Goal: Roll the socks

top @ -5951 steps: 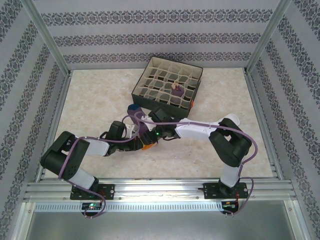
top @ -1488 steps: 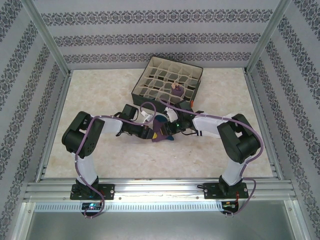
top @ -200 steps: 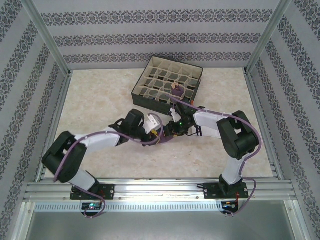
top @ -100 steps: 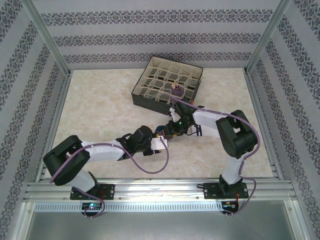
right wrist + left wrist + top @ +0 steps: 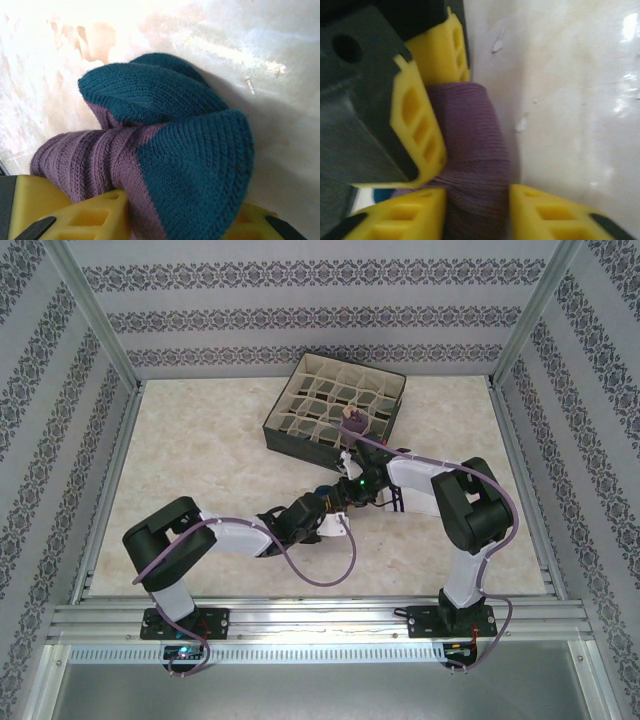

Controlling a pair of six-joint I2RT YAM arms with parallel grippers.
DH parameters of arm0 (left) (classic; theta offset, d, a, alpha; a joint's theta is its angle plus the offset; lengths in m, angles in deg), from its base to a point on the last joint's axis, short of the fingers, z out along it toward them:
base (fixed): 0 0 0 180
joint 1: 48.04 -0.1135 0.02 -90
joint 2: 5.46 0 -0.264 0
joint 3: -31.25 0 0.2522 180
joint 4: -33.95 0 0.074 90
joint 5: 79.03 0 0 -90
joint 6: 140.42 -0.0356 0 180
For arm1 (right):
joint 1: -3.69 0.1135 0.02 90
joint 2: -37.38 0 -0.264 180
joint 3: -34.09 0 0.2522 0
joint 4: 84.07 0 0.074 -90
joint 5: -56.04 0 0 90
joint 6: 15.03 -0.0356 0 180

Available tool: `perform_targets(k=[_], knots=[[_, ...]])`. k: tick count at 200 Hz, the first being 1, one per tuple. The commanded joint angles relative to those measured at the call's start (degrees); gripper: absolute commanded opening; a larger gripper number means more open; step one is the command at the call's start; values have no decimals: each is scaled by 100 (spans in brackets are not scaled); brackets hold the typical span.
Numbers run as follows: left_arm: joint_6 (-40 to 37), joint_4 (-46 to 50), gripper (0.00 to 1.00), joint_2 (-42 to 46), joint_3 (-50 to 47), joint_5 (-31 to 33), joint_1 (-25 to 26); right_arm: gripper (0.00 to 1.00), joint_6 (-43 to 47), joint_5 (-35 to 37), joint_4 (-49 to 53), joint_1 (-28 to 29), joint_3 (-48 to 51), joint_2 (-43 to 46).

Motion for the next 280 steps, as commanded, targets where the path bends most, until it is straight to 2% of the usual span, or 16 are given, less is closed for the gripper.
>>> perform_targets(k=[1, 46, 92, 123, 149, 171, 195, 223, 280], knots=[[123, 655, 25, -376, 358, -95, -38, 34, 422, -134, 759, 141, 258, -401], [1104, 1582, 2, -215, 610, -1582, -410, 43, 627, -1074, 664, -207, 472, 47], [1919, 2352, 0, -32, 772, -2777, -533, 54, 431, -1328, 576, -653, 693, 807], [2607, 2815, 0, -150, 1083, -3581, -747, 55, 171, -917, 505, -787, 803, 1445], [3195, 3020, 0, -387, 1370, -4260, -1049, 55, -172, -260, 355, -805, 1020, 1859], [3889, 3027, 0, -650, 1625, -4773, -1354, 55, -360, 143, 240, -800, 1229, 2050], [4720, 2712, 1, -975, 1735, -5478, -1676, 55, -502, 275, 63, -772, 1389, 2085], [5460, 2405, 1, -1298, 1701, -5764, -1901, 55, -644, 420, -147, -650, 1366, 1933], [6013, 2208, 2, -1672, 1612, -5842, -2104, 55, -861, 700, -380, -272, 821, 1232]])
